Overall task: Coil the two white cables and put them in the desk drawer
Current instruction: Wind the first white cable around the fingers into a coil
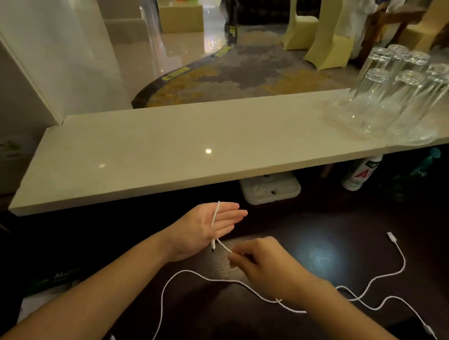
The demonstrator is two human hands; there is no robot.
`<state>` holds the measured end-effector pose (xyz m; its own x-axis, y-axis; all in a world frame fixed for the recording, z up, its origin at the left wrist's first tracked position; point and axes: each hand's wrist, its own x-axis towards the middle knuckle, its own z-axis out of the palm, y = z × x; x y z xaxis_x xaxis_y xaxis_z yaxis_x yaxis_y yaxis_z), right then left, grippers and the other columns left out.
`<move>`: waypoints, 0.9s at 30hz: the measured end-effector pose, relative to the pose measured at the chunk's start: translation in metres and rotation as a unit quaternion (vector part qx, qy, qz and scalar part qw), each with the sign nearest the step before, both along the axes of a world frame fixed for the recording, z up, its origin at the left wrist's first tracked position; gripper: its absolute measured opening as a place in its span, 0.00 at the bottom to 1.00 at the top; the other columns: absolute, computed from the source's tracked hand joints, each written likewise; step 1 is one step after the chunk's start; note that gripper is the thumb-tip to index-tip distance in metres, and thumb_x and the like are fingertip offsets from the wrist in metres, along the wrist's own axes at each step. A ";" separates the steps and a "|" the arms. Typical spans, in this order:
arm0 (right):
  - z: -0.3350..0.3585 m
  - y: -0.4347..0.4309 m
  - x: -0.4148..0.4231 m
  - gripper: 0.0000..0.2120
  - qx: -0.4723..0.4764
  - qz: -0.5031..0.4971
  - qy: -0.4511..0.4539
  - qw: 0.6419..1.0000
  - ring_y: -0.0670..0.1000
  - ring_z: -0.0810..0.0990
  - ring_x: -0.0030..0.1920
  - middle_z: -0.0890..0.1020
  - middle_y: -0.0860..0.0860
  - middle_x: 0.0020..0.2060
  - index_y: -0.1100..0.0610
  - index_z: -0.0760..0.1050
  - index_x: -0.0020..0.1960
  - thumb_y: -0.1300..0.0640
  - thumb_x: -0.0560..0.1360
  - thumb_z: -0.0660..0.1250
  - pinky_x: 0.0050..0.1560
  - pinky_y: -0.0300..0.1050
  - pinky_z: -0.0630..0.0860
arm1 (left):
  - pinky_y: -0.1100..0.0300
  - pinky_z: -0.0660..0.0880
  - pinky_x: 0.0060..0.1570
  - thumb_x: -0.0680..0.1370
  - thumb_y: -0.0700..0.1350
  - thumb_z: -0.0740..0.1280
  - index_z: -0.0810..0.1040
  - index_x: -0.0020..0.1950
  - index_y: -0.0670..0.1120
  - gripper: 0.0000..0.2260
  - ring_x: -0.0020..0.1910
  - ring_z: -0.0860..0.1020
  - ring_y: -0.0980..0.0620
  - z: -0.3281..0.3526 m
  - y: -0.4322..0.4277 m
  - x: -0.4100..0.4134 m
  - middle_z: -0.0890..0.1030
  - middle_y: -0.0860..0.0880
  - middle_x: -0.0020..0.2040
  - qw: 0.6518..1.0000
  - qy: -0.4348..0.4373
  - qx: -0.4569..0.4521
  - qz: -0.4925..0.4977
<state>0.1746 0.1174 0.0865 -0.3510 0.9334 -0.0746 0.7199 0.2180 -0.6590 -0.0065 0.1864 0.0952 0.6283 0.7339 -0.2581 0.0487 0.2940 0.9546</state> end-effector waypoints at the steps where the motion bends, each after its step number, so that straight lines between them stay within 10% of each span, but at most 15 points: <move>1: 0.006 0.000 0.001 0.15 0.012 0.003 -0.008 1.000 0.50 0.79 0.34 0.82 0.51 0.32 0.55 0.78 0.40 0.47 0.77 0.61 0.40 0.54 0.77 | 0.55 0.66 0.72 0.76 0.26 0.63 0.64 0.74 0.40 0.27 0.70 0.73 0.52 -0.001 -0.001 -0.001 0.74 0.44 0.70 0.999 0.019 0.011 -0.026; 5: 0.032 0.000 0.002 0.03 0.044 0.038 0.030 0.998 0.46 0.78 0.36 0.82 0.45 0.34 0.49 0.77 0.47 0.54 0.78 0.65 0.42 0.46 0.77 | 0.59 0.72 0.66 0.77 0.30 0.61 0.68 0.71 0.40 0.22 0.65 0.75 0.55 0.004 -0.014 0.004 0.77 0.42 0.65 0.988 0.098 0.057 -0.105; 9: 0.046 0.011 0.007 0.08 0.059 0.064 -0.002 0.996 0.43 0.71 0.32 0.76 0.44 0.31 0.56 0.80 0.43 0.58 0.78 0.65 0.37 0.41 0.70 | 0.75 0.70 0.45 0.74 0.21 0.53 0.72 0.56 0.37 0.18 0.41 0.75 0.73 0.009 -0.024 0.017 0.73 0.51 0.43 0.979 0.143 0.072 -0.123; 15: 0.066 0.029 0.022 0.10 0.040 0.040 0.031 0.998 0.44 0.74 0.30 0.77 0.46 0.28 0.56 0.78 0.38 0.56 0.77 0.68 0.36 0.39 0.71 | 0.61 0.72 0.66 0.73 0.24 0.55 0.69 0.67 0.34 0.23 0.68 0.75 0.52 0.011 -0.037 0.020 0.77 0.37 0.66 0.979 0.081 0.057 -0.179; 27: 0.003 0.022 0.028 0.11 -0.155 -0.098 0.342 0.921 0.54 0.68 0.34 0.74 0.57 0.32 0.57 0.79 0.38 0.53 0.76 0.68 0.35 0.45 0.65 | 0.53 0.71 0.67 0.70 0.20 0.51 0.67 0.70 0.32 0.28 0.71 0.71 0.41 0.027 -0.048 0.012 0.75 0.34 0.68 0.974 -0.166 -0.085 -0.127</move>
